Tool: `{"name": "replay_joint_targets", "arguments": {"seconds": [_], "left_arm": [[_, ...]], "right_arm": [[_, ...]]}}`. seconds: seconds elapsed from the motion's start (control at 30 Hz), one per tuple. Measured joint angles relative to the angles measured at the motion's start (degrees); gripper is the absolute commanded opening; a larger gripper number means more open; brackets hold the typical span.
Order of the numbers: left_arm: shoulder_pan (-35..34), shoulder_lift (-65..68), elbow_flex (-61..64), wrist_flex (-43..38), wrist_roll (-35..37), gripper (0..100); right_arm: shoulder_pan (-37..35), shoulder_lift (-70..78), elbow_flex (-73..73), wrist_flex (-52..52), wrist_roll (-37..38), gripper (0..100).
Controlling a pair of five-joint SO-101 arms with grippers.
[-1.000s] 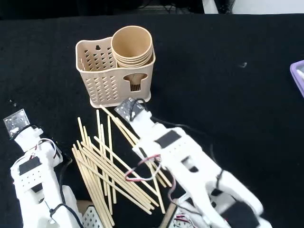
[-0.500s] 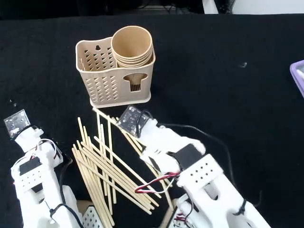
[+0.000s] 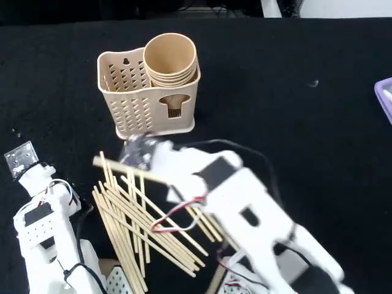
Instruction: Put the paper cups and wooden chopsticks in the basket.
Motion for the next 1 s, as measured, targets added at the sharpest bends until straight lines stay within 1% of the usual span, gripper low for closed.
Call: {"name": "replay_joint_targets", "arguments": {"seconds": [0.07, 0.17, 0.2, 0.3, 0.33, 0.37, 0.5, 0.63, 0.77, 0.83, 0.9, 0.93, 1.0], "left_arm": [[0.0, 0.0, 0.0, 0.0, 0.0, 16], [0.0, 0.0, 0.0, 0.0, 0.0, 16], [0.0, 0.0, 0.0, 0.0, 0.0, 16], [0.0, 0.0, 0.0, 0.0, 0.0, 16], [0.0, 0.0, 0.0, 0.0, 0.0, 16], [0.0, 0.0, 0.0, 0.0, 0.0, 16], [0.0, 0.0, 0.0, 0.0, 0.0, 16], [0.0, 0.0, 0.0, 0.0, 0.0, 16], [0.0, 0.0, 0.0, 0.0, 0.0, 16], [0.0, 0.0, 0.0, 0.0, 0.0, 16], [0.0, 0.0, 0.0, 0.0, 0.0, 16], [0.0, 0.0, 0.0, 0.0, 0.0, 16], [0.0, 0.0, 0.0, 0.0, 0.0, 16]], "right_arm": [[-2.3, 4.8, 0.0, -0.7, -0.2, 1.1], [-2.9, 10.1, 0.2, -4.7, -1.2, 2.8], [-3.0, 11.0, 0.8, -6.4, -2.5, 6.0], [-3.5, 11.3, 2.6, -9.6, -7.7, 20.0], [-3.6, 11.3, 2.9, -9.8, -9.2, 23.1], [-3.6, 11.3, 3.4, -9.8, -10.0, 24.0], [-3.5, 11.3, 7.7, -12.1, -10.2, 20.7], [-3.5, 11.3, 12.1, -16.1, -10.2, 20.4], [-3.5, 11.8, 12.8, -19.6, -10.2, 19.5], [-3.5, 11.9, 12.8, -20.6, -10.2, 13.6], [-3.5, 12.0, 12.8, -20.7, -10.2, 3.6], [-3.5, 12.0, 12.8, -20.8, -10.2, 0.5], [-3.5, 12.0, 12.8, -21.0, -10.2, 2.8]]}}
